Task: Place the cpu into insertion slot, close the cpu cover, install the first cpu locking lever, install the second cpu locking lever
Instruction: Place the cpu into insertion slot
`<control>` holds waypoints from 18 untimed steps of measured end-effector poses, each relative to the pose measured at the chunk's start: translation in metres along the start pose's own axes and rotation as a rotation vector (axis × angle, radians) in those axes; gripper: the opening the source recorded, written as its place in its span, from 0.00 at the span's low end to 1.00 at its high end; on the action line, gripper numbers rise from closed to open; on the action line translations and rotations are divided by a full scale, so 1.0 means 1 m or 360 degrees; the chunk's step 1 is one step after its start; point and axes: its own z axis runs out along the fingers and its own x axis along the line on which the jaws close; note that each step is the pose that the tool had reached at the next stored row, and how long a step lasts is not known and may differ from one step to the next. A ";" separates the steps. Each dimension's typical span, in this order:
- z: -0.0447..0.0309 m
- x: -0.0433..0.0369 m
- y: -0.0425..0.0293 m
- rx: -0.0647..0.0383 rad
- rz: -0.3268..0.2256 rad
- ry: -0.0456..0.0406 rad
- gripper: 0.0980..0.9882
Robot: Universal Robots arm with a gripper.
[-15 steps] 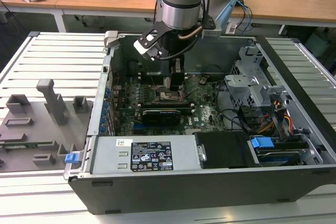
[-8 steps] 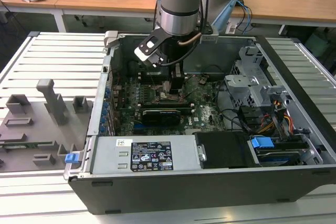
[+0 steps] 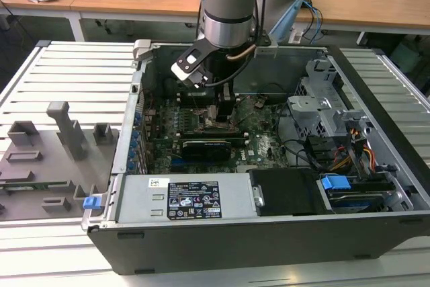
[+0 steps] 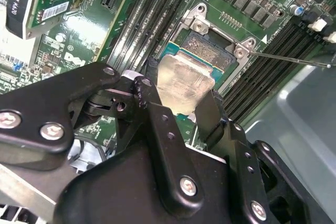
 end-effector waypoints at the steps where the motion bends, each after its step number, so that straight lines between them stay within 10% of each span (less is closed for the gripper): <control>1: 0.0008 0.0002 0.0000 0.0000 0.0000 0.0000 0.48; 18: 0.0094 0.0005 -0.0002 0.0000 0.0000 0.0000 0.48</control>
